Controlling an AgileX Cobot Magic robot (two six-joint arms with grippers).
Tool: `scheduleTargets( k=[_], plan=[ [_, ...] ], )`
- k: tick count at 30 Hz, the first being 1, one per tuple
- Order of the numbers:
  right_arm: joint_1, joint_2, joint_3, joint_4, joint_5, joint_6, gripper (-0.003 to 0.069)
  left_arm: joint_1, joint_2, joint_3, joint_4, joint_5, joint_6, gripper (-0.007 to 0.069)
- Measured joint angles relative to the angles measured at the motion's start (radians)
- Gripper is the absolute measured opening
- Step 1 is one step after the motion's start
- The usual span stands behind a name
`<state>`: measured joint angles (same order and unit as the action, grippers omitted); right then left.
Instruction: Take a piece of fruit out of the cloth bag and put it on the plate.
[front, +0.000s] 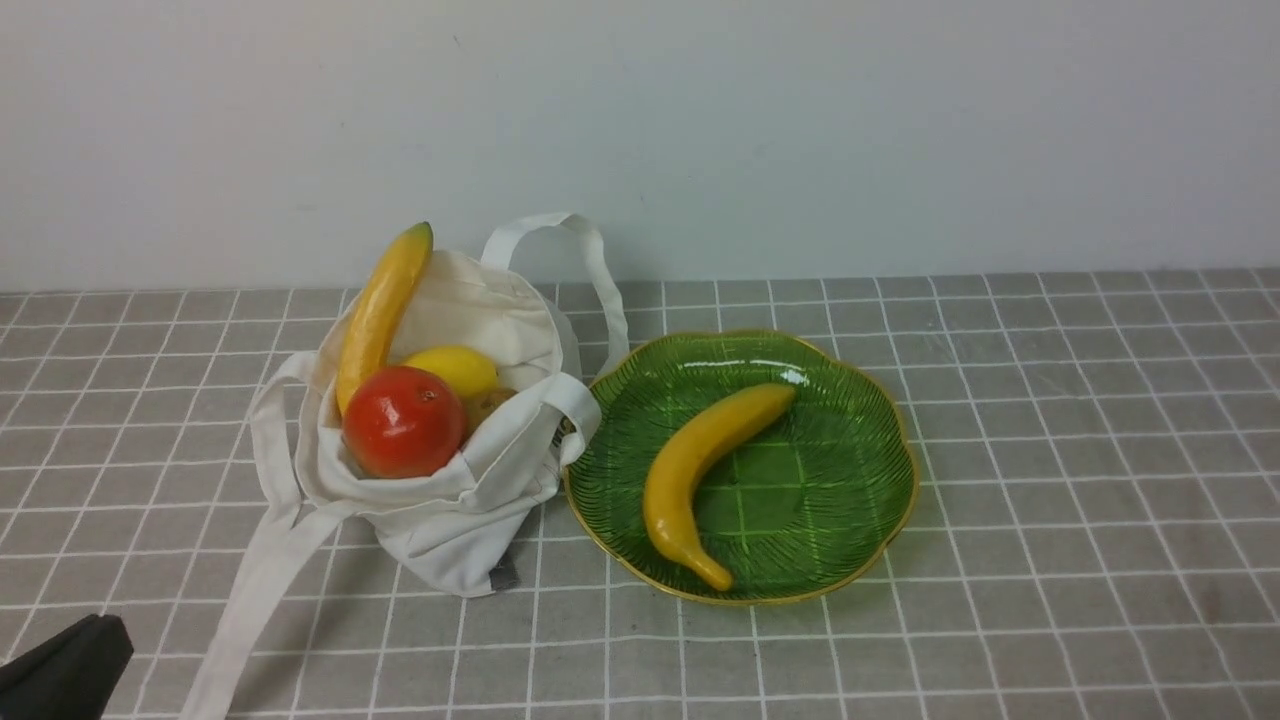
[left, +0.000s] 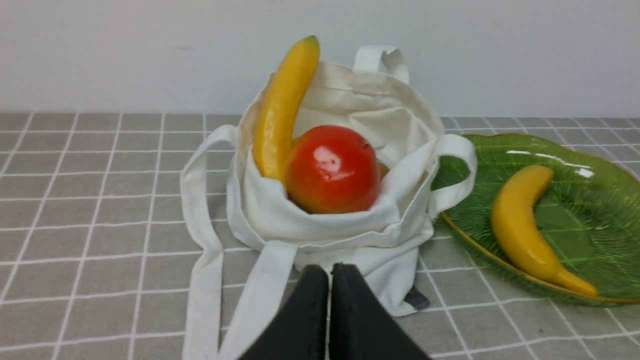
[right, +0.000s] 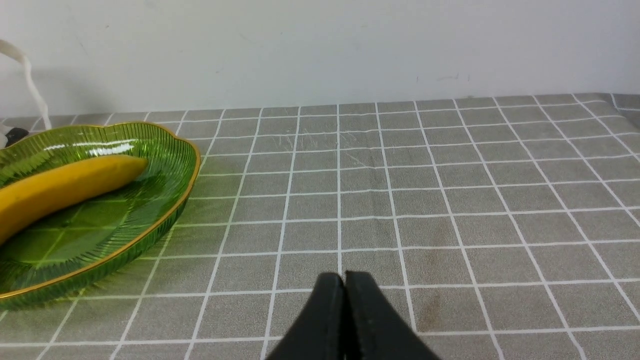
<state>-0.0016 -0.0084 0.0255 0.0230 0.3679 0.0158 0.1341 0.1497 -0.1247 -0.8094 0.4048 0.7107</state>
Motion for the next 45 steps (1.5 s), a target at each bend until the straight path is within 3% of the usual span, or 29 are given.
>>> scheduleTargets(
  k=[3,6,11,16,21,45],
  plan=[
    [0.000,0.000,0.000,0.000,0.000,0.000,-0.0015,0.000,-0.034,0.030,0.050,-0.015,-0.019,-0.0008],
    [0.000,0.000,0.000,0.000,0.000,0.000,-0.0015,0.000,-0.062,0.045,0.175,-0.015,-0.095,-0.0008],
    [0.000,0.000,0.000,0.000,0.000,0.000,-0.0015,-0.043,-0.090,0.052,0.543,0.020,-0.419,-0.0008],
    [0.000,0.000,0.000,0.000,0.000,0.000,-0.0015,-0.173,-0.126,0.105,0.857,0.017,-0.743,-0.0008],
    [0.000,0.000,0.000,0.000,0.000,0.000,-0.0015,-0.233,-0.159,0.145,0.880,0.009,-0.803,-0.0008],
    [0.000,0.000,0.000,0.000,0.000,0.000,-0.0015,-0.237,-0.160,0.147,0.827,-0.002,-0.750,-0.0008]
  ],
)
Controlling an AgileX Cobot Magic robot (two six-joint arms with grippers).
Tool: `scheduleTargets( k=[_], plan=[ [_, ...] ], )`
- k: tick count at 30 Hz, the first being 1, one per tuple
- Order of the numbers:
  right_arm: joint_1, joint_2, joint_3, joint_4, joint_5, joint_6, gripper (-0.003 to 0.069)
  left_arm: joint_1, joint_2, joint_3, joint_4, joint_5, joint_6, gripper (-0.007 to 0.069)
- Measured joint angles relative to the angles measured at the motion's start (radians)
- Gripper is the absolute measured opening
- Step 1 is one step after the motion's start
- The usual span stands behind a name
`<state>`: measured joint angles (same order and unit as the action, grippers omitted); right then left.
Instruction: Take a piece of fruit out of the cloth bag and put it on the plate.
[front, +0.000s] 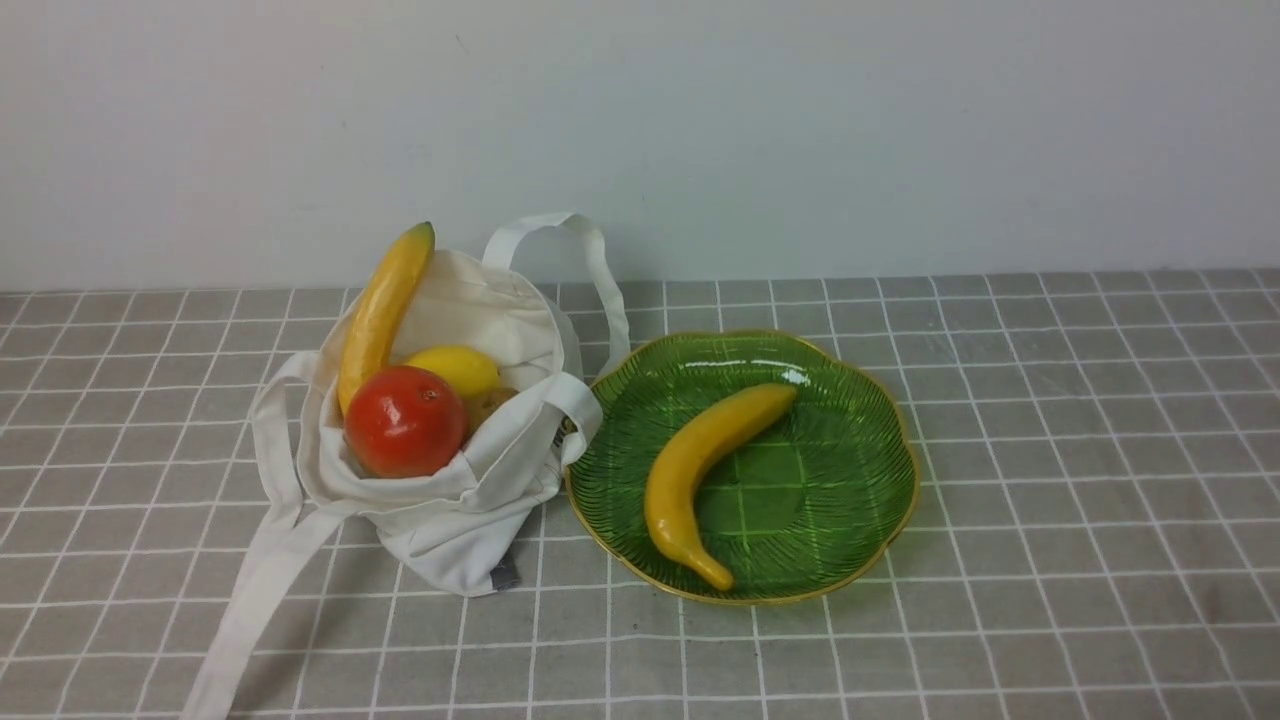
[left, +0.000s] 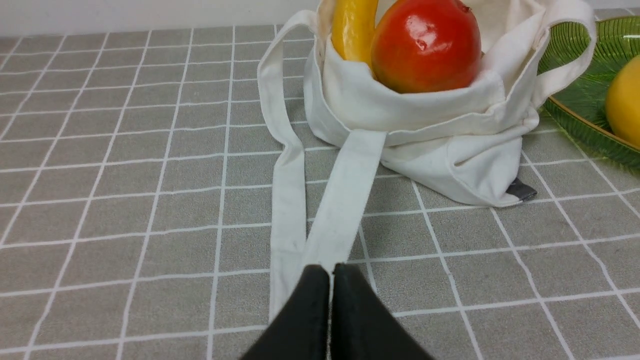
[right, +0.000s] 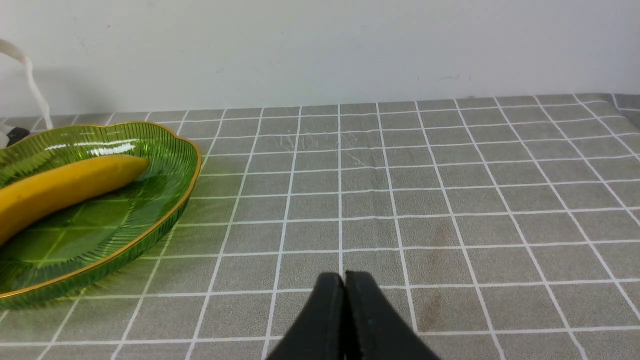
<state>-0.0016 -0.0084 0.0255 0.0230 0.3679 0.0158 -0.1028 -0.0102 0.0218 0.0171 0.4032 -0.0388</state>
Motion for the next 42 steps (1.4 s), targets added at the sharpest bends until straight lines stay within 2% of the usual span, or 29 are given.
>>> scheduleTargets(
  k=[42],
  plan=[
    [0.000,0.000,0.000,0.000,0.000,0.000,-0.0015,0.000,0.000,0.000,0.000,0.000,0.001,-0.0008]
  ],
)
